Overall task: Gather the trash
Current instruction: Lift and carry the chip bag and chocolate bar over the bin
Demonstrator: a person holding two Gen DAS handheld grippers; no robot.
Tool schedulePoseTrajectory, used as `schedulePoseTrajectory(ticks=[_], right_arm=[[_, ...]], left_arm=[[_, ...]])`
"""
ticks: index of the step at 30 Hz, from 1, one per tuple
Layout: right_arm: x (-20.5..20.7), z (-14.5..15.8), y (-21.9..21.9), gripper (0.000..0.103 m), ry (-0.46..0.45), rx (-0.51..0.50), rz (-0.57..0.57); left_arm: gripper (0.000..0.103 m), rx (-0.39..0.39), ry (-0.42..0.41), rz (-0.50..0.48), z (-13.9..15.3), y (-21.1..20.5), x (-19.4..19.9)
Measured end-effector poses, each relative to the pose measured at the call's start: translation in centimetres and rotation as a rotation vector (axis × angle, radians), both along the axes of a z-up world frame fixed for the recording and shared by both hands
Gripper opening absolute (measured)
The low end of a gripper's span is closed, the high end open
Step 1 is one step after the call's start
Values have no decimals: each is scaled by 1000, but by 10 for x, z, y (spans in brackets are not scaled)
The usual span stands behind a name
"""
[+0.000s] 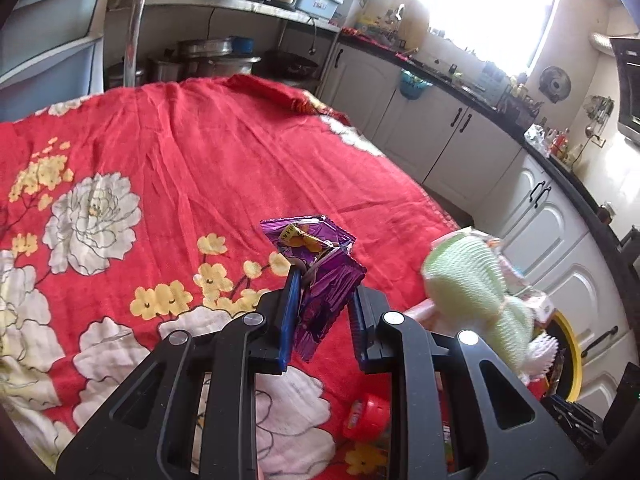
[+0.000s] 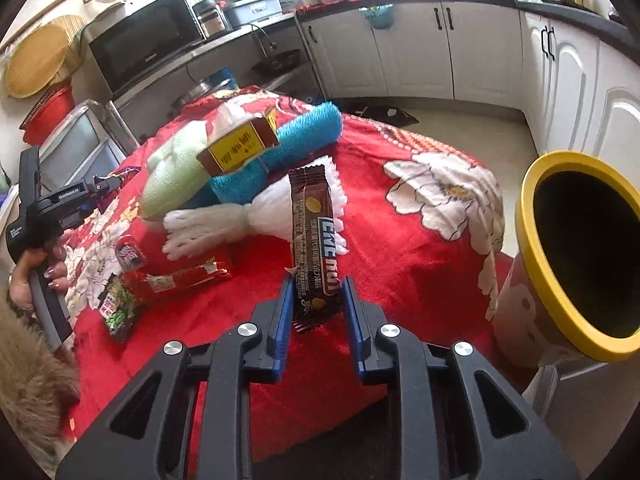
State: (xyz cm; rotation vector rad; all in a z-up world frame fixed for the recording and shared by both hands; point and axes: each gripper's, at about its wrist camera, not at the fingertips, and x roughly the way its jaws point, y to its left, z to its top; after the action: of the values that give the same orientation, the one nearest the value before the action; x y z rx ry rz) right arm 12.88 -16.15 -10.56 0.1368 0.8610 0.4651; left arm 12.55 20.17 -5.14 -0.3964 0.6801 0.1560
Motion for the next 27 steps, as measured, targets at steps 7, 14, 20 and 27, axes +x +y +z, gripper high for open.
schedulePoseTrajectory(ticks=[7, 14, 20, 27], right_arm=[[-8, 21, -12, 23, -49, 17, -8], [-14, 45, -28, 23, -110, 30, -40], [-16, 63, -49, 23, -157, 35, -86], [-16, 75, -77, 23, -191, 36, -161]], left_arm=[[16, -4, -76, -32, 33, -18, -9], [16, 4, -144, -109, 64, -51, -10], [16, 9, -178, -178, 79, -80, -4], [16, 15, -194, -276, 86, -120, 10]])
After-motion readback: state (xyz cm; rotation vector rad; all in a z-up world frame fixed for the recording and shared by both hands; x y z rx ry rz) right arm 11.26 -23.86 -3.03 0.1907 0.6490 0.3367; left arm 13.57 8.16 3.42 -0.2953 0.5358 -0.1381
